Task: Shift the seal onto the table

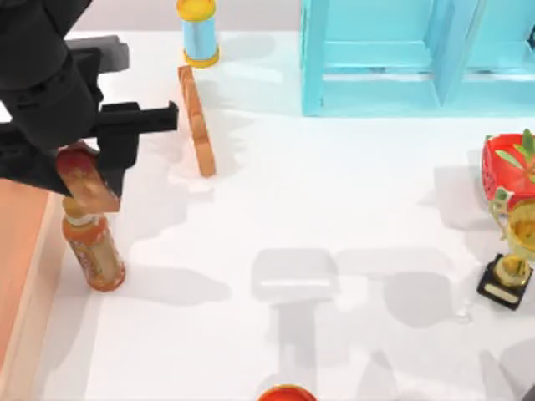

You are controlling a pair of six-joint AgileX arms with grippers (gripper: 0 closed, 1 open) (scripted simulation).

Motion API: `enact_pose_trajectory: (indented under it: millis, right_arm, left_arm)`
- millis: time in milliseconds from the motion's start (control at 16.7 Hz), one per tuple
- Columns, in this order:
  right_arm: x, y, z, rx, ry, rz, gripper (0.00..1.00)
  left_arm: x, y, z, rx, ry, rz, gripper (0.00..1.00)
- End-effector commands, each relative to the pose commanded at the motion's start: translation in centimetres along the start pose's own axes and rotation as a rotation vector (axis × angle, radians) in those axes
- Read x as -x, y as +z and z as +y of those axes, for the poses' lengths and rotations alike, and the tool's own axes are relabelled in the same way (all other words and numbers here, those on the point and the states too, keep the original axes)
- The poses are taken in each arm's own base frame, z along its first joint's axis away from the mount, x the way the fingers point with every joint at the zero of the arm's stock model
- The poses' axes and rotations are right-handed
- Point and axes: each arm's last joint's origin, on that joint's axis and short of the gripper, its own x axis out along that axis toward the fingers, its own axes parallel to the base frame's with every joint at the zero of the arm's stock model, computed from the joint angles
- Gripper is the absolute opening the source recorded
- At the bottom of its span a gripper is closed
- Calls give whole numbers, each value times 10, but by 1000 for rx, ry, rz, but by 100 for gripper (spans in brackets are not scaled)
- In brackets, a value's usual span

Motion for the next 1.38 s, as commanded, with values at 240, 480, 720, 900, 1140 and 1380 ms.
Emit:
enact_pose_trajectory:
  millis: [240, 480, 720, 900, 1140, 1380]
  right_arm:
    - [0, 0, 0, 0, 0, 0, 100]
    - [0, 0, 0, 0, 0, 0, 100]
    - [0, 0, 0, 0, 0, 0, 100]
    - [0, 0, 0, 0, 0, 0, 100]
    - [0, 0, 0, 0, 0, 0, 100]
    - [0, 0, 0, 0, 0, 0, 100]
  left_arm:
    - [-29, 25, -60, 28, -17, 6, 0]
    - [-88, 37, -131, 32, 37, 33, 0]
    - [-141, 29, -181, -9, 94, 39, 0]
    - [-151, 26, -190, -23, 105, 37, 0]
    - [-152, 27, -188, -21, 107, 42, 0]
    - [-171, 27, -187, -22, 105, 39, 0]
